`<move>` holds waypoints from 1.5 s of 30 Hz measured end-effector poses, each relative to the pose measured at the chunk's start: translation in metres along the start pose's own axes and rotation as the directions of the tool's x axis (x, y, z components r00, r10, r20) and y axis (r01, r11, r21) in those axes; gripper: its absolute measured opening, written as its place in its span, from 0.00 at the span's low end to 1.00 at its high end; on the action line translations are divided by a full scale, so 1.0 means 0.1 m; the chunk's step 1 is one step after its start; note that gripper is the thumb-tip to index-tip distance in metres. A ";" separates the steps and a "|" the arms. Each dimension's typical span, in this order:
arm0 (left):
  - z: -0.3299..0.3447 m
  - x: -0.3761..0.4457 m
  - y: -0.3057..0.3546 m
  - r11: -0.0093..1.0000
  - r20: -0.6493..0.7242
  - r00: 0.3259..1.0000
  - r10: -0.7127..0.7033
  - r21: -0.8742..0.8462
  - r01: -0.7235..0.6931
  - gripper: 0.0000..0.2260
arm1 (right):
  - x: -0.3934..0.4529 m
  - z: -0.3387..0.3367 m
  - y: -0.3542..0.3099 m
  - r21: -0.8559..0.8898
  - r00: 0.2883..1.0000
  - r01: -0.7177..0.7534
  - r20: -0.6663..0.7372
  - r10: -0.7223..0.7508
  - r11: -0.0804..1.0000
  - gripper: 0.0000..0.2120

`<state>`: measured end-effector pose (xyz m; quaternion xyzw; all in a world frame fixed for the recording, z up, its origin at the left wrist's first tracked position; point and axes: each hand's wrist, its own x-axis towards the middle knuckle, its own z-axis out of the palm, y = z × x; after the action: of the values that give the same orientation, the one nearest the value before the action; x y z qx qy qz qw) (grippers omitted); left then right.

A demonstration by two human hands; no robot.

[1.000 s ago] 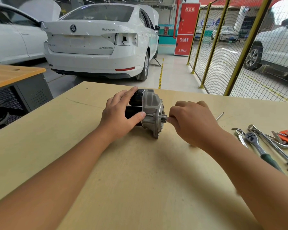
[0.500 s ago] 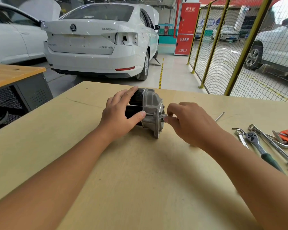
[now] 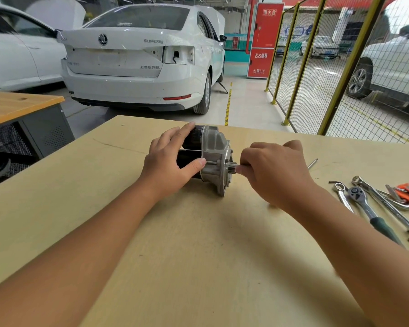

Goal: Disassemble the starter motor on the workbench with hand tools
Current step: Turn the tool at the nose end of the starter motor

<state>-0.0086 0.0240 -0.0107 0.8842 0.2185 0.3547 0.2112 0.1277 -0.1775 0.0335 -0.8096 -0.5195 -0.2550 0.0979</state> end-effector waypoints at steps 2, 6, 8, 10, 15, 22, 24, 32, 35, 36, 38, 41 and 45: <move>0.00 0.00 0.00 1.000 0.000 1.000 0.000 0.001 0.000 0.37 | 0.00 0.00 -0.01 0.020 1.000 0.011 0.005 -0.011 1.000 0.09; 0.00 0.00 -0.01 1.000 0.001 1.000 0.000 0.003 0.000 0.37 | 0.00 -0.01 -0.01 0.123 0.999 0.007 0.045 -0.013 0.992 0.08; 0.00 0.00 -0.01 1.000 0.002 1.000 -0.001 0.005 0.001 0.37 | 0.01 -0.02 -0.01 0.193 0.999 0.011 0.047 -0.021 0.981 0.07; 0.00 0.00 0.00 1.000 0.003 1.000 -0.002 0.002 0.002 0.37 | 0.01 -0.04 0.00 0.262 0.999 0.027 0.021 -0.033 0.965 0.07; 0.00 0.00 -0.01 1.000 0.000 1.000 -0.002 0.002 0.002 0.37 | 0.04 -0.02 0.06 0.278 0.998 0.018 0.060 -0.037 0.960 0.11; 0.01 0.00 -0.01 1.000 -0.002 1.000 0.003 0.005 -0.003 0.37 | 0.00 0.00 0.03 0.076 0.998 0.048 0.037 -0.051 0.996 0.07; 0.00 0.00 -0.01 1.000 0.000 1.000 0.002 0.004 -0.002 0.37 | 0.00 -0.01 0.03 0.064 0.998 0.044 0.048 -0.047 0.997 0.07; 0.00 -0.01 0.00 1.000 0.004 1.000 -0.001 0.002 0.001 0.37 | 0.01 -0.04 0.01 0.269 0.996 0.011 0.085 -0.035 0.963 0.10; -0.01 -0.01 0.00 1.000 0.008 1.000 -0.003 0.003 0.003 0.37 | 0.04 -0.03 0.06 0.280 0.994 -0.016 0.112 -0.016 0.960 0.13; -0.01 -0.01 0.01 1.000 0.010 1.000 -0.004 0.003 0.004 0.37 | 0.04 -0.02 0.06 0.278 0.992 -0.018 0.123 -0.018 0.960 0.12; -0.01 -0.01 0.01 1.000 0.011 1.000 -0.005 0.000 0.005 0.37 | 0.05 -0.02 0.05 0.263 0.992 -0.006 0.127 -0.029 0.965 0.12; -0.01 -0.01 0.01 1.000 0.010 1.000 -0.003 -0.002 0.003 0.37 | 0.04 -0.02 0.06 0.174 0.994 0.018 0.099 -0.035 0.985 0.12; -0.01 -0.01 0.01 1.000 0.009 1.000 -0.006 -0.001 0.006 0.37 | 0.03 -0.02 0.09 0.105 0.998 0.023 0.062 -0.030 0.994 0.14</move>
<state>-0.0095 0.0230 -0.0102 0.8850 0.2200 0.3501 0.2139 0.1362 -0.1794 0.0375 -0.8042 -0.5456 -0.2028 0.1200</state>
